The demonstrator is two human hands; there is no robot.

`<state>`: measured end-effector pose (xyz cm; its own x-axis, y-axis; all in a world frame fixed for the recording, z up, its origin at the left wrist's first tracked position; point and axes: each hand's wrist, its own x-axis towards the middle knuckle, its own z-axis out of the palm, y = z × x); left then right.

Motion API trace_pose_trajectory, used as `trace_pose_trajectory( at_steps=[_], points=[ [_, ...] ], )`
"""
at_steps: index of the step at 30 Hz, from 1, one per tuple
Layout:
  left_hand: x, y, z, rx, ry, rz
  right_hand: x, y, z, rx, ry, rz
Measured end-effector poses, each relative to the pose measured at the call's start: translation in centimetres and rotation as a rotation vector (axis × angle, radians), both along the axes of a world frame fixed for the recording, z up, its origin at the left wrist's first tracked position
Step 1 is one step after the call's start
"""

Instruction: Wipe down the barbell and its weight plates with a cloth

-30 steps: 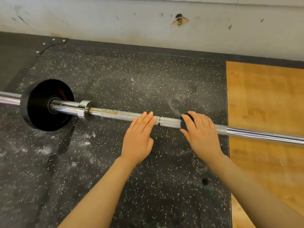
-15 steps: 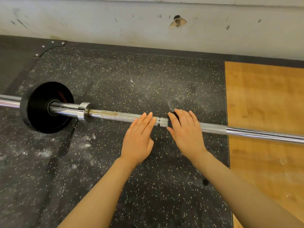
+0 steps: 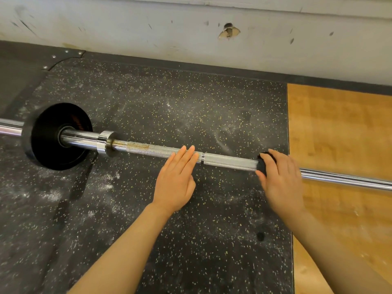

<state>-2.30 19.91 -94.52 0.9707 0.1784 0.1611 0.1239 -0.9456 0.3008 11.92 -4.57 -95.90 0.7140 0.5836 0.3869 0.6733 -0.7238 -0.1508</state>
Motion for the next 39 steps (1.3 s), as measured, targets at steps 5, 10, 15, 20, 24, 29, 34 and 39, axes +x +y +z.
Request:
trace_pose_trajectory(
  at_steps=[5,10,15,20,24,29,34,39],
  points=[
    [0.4,0.5,-0.2,0.031,0.018,-0.011,0.0,1.1,0.0,0.015,0.033,-0.028],
    [1.3,0.8,0.2,0.036,0.026,-0.021,-0.6,5.8,0.3,0.005,0.005,0.119],
    [1.9,1.3,0.5,0.039,0.043,-0.036,-1.4,10.5,0.5,-0.046,-0.009,0.159],
    [2.4,1.7,0.6,0.056,0.060,-0.059,-0.5,8.4,0.3,-0.060,-0.005,0.102],
    [2.5,2.1,0.5,0.097,0.068,-0.076,1.1,3.8,0.1,-0.033,-0.027,0.049],
    [2.4,1.7,-0.1,0.105,0.071,-0.063,2.0,2.5,0.2,-0.083,-0.003,0.067],
    [1.6,1.3,-1.0,0.172,0.054,-0.056,2.5,3.0,0.5,-0.101,0.028,0.041],
    [2.2,0.8,-1.0,0.210,0.081,-0.009,3.3,3.5,1.2,-0.100,0.075,0.040]
  ],
)
